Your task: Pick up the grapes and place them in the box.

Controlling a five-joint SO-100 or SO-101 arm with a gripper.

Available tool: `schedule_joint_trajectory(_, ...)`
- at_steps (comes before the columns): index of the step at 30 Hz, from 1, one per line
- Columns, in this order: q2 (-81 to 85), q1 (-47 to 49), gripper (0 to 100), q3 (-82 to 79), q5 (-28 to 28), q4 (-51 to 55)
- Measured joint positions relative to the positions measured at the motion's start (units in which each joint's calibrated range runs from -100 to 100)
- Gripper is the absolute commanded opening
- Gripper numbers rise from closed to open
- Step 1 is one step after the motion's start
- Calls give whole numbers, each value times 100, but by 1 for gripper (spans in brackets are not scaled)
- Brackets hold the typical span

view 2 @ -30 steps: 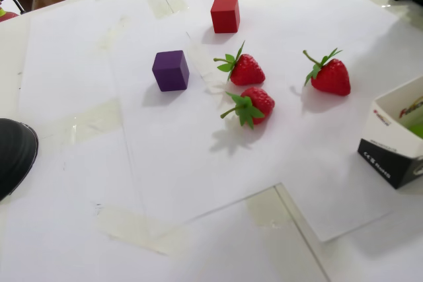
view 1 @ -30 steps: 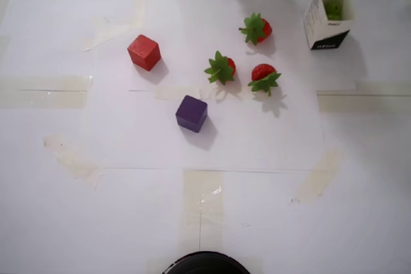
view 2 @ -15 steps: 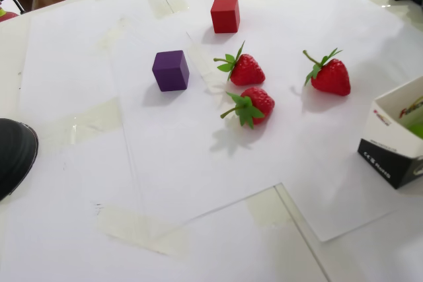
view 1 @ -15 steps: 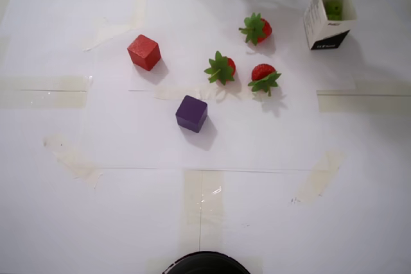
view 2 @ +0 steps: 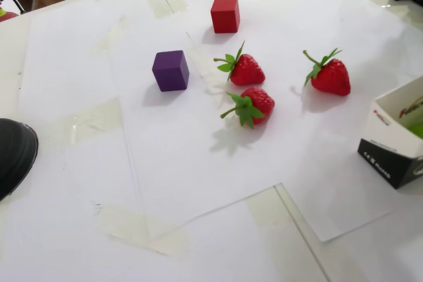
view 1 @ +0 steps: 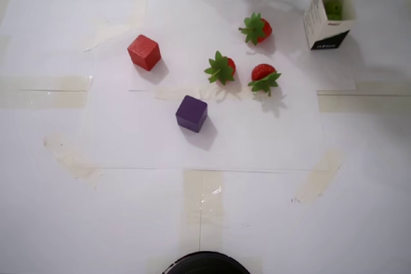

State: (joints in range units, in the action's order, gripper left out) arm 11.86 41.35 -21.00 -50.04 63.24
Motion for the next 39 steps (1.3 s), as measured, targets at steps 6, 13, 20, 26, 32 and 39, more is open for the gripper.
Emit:
schedule_joint_trajectory(6, 0, -90, 17, -136, 0, -126)
schedule_joint_trajectory(13, 0, -172, 11, -136, -39, 8)
schedule_joint_trajectory(20, 1272, -1146, 0, -561, -98, 1170)
schedule_joint_trajectory(26, 3480, -2577, 0, -2389, -98, 1613)
schedule_joint_trajectory(32, 5098, -3446, 0, -4226, 98, 1510)
schedule_joint_trajectory(39, 6552, -3858, 0, -5855, 254, 1075)
